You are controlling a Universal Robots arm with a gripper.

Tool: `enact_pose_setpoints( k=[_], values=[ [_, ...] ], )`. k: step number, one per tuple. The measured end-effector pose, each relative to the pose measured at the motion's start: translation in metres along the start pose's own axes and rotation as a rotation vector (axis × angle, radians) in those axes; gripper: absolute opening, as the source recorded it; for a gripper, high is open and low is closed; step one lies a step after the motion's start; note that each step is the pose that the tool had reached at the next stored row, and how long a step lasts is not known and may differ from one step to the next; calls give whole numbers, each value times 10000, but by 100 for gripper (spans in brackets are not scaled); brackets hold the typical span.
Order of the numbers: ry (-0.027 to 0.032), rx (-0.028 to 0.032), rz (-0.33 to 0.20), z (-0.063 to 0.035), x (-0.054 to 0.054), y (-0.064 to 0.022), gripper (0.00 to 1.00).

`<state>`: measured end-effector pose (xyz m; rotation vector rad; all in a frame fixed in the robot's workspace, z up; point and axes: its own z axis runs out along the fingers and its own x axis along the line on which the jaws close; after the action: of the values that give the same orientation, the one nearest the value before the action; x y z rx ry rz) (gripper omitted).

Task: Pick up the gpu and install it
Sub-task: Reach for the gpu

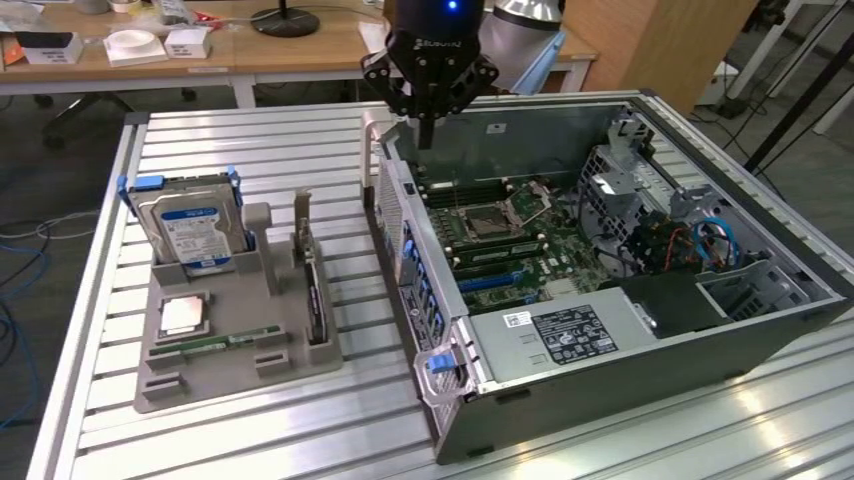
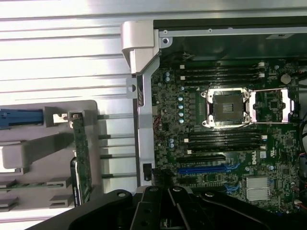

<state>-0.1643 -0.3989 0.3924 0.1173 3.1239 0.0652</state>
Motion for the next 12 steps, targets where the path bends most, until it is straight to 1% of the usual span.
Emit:
enact_pose_setpoints(
  k=[12],
  values=[
    [20,6,1,0,32,-2,11]
  ],
)
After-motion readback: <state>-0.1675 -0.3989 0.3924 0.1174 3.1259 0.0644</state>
